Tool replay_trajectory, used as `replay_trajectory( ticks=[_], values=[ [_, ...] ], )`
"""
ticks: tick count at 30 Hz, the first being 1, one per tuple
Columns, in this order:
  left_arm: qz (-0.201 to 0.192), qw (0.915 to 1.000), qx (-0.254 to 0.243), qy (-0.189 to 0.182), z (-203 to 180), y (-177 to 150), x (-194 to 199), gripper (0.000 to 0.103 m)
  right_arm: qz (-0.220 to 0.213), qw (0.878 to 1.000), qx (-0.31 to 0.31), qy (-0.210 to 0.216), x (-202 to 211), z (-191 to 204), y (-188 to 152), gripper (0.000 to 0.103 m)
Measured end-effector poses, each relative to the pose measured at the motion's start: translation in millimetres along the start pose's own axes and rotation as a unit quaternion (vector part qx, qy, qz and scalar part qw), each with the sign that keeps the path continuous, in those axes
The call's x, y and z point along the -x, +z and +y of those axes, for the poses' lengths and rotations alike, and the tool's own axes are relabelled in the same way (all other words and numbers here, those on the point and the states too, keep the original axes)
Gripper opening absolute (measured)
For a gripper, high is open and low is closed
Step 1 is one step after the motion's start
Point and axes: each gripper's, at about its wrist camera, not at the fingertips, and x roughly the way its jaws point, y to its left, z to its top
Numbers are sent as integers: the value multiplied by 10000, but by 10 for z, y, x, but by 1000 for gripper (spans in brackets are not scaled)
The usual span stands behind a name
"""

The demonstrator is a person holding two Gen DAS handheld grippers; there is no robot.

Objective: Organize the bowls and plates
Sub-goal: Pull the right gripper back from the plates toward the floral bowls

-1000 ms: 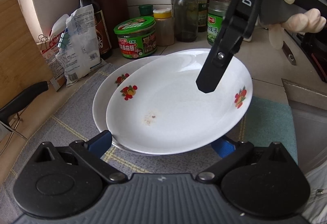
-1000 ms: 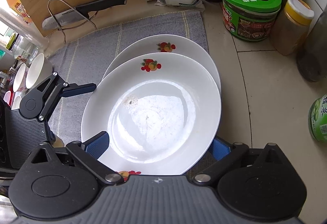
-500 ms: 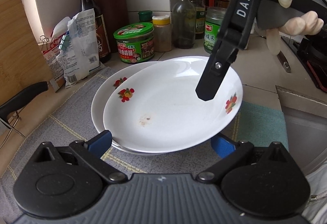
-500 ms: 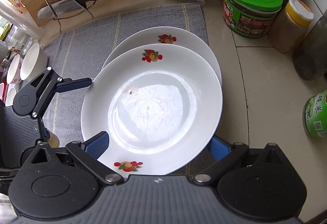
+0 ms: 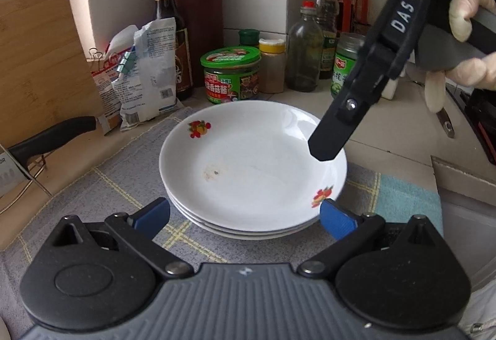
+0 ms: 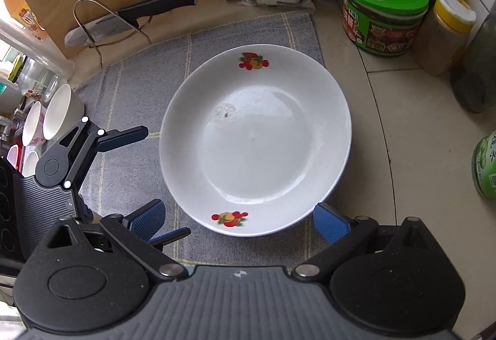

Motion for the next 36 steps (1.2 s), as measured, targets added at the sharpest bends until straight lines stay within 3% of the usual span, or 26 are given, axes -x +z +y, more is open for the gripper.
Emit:
replay_trajectory(
  ticks=[4,10,13,18,22,28,36],
  values=[
    [-159,9997,105,145,18,-22,104,102,-567,9982,140,-154,60,102,-63,103],
    [-315,9983,444,217,19,-127,311,102,-1378,9843,467,-997,28,306,-279,103],
    [-375,9963,668,394,20,-189,429,102,-1555,9788,578,-1205,-28,377,-372,103],
    [-372,9906,972,892,13,-291,617,102,-1785,9766,549,-1067,-93,438,-480,103],
    [-388,9813,1299,1369,-27,-395,809,102,-2096,9675,874,-1115,-114,560,-536,103],
    [-246,9615,1901,1971,-127,-564,1084,102,-2299,9554,1629,-882,-156,778,-610,103],
    [75,9353,2437,2564,-232,-812,1441,102,-2225,9487,2242,-133,-243,1105,-679,103]
  ],
)
